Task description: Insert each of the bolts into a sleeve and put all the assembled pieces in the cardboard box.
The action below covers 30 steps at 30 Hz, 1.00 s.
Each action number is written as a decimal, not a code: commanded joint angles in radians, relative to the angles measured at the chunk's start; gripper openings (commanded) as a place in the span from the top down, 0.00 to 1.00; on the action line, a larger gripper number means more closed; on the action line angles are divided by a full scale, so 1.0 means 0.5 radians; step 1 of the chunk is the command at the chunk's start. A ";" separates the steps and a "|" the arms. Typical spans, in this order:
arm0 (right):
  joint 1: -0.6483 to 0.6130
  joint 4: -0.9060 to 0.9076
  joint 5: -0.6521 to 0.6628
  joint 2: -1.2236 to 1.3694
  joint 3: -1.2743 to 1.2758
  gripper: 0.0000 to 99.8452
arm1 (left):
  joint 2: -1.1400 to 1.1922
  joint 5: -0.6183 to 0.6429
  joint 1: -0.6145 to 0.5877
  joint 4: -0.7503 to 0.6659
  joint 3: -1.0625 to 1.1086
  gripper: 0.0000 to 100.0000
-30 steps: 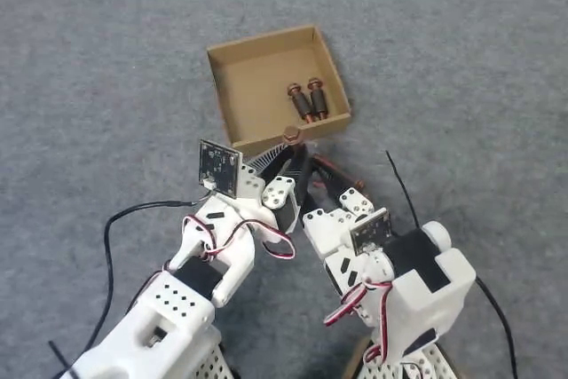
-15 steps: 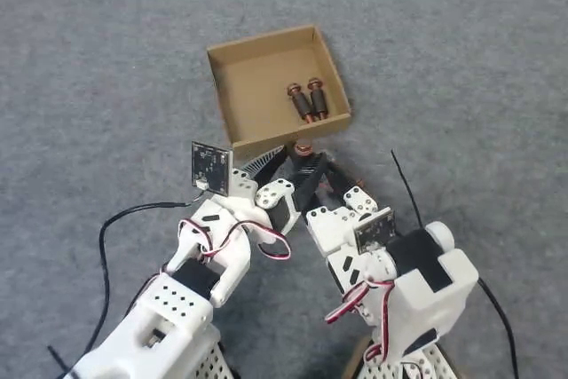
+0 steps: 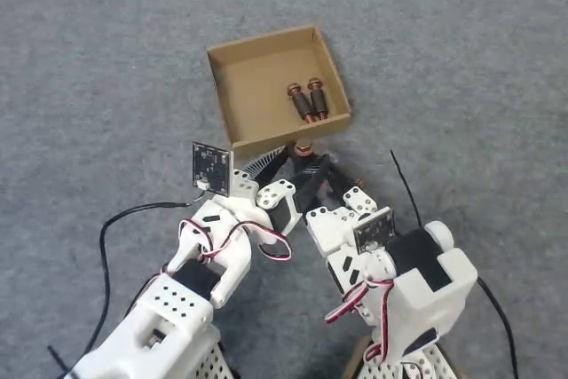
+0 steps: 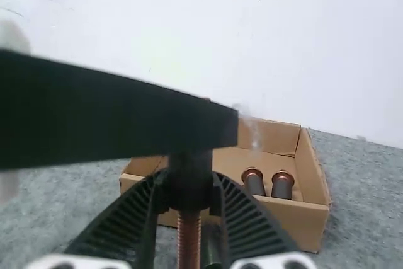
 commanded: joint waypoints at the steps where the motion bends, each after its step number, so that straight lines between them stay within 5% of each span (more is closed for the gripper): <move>1: 0.048 -0.051 0.021 -0.005 -0.031 0.99 | -0.267 0.025 -0.012 -0.021 -0.054 0.77; 11: 0.048 -0.051 0.021 -0.005 -0.031 0.99 | -1.274 0.018 -0.040 0.825 -0.057 0.77; 16: 0.048 -0.051 0.021 -0.005 -0.031 0.99 | -1.626 0.021 -0.285 1.142 -0.057 0.77; 25: 0.048 -0.051 0.021 -0.005 -0.031 0.99 | -1.614 0.021 -0.819 1.430 -0.152 0.78; 30: 0.051 -0.051 0.021 -0.005 -0.031 0.99 | -1.614 0.012 -1.043 1.700 -0.152 0.92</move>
